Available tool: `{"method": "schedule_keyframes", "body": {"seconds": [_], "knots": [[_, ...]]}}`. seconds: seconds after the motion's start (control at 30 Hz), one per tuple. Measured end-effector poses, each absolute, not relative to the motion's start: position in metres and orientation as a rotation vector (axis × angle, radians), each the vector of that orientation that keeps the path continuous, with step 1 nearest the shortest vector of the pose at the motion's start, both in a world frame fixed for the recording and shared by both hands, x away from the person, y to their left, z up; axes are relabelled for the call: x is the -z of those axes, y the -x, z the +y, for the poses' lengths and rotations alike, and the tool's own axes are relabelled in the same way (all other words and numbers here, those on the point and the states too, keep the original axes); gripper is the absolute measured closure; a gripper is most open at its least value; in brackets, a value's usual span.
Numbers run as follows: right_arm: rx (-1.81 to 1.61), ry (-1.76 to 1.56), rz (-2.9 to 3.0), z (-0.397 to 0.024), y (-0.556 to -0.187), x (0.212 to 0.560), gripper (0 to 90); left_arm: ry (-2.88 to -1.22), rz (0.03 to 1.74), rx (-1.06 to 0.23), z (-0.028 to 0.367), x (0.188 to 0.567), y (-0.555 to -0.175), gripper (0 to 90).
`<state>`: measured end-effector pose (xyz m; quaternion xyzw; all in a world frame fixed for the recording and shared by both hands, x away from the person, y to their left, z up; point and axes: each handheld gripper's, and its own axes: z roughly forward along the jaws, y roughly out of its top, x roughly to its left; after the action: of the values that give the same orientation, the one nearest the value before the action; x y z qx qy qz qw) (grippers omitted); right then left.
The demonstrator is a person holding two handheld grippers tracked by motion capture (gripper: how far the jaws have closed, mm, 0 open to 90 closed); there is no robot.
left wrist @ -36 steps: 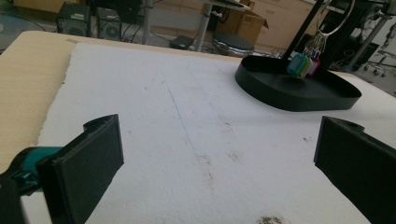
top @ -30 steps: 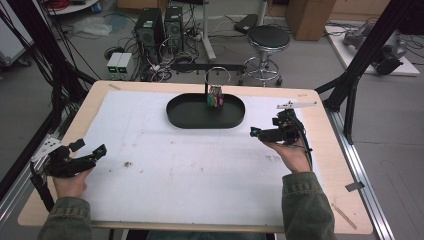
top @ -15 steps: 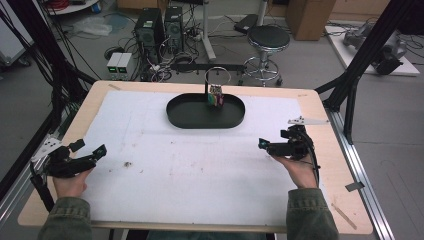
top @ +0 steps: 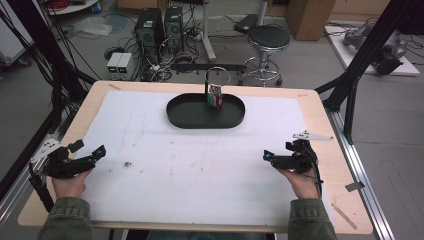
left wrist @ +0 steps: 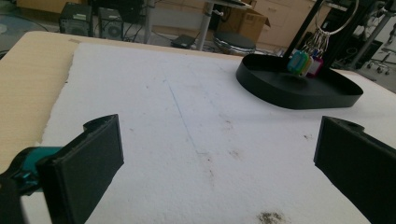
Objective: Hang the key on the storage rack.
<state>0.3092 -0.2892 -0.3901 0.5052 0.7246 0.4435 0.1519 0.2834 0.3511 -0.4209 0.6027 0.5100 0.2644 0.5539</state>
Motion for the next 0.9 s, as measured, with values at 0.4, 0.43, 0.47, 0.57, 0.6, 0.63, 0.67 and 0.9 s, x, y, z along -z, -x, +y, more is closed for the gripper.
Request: {"method": "schedule_keyframes", "body": {"seconds": [0.4, 0.43, 0.47, 0.57, 0.6, 0.63, 0.67, 0.9], "knots": [[-1.219, -1.445, 2.004, -0.293, -0.289, 0.410, 0.6, -1.424, 1.207, -0.628, 0.352, 0.421, -0.282, 1.8], [-1.215, -1.454, 1.996, -0.293, -0.286, 0.412, 0.5, -1.424, 1.207, -0.628, 0.352, 0.421, -0.282, 1.8], [-1.201, -1.451, 1.992, -0.292, -0.284, 0.413, 0.5, -1.417, 1.210, -0.627, 0.353, 0.421, -0.282, 1.8], [-1.186, -1.434, 1.955, -0.291, -0.278, 0.414, 0.5, -1.415, 1.209, -0.626, 0.353, 0.421, -0.281, 1.8], [-1.189, -1.426, 1.946, -0.291, -0.277, 0.414, 0.5, -1.415, 1.208, -0.625, 0.353, 0.421, -0.281, 1.8], [-1.186, -1.422, 1.935, -0.290, -0.275, 0.414, 0.6, -1.415, 1.208, -0.625, 0.353, 0.421, -0.280, 1.8], [-1.185, -1.422, 1.927, -0.290, -0.273, 0.415, 0.5, -1.415, 1.208, -0.624, 0.353, 0.421, -0.280, 1.8], [-1.195, -1.430, 1.864, -0.293, -0.266, 0.416, 0.5, -1.422, 1.202, -0.623, 0.352, 0.422, -0.281, 1.8]]}}
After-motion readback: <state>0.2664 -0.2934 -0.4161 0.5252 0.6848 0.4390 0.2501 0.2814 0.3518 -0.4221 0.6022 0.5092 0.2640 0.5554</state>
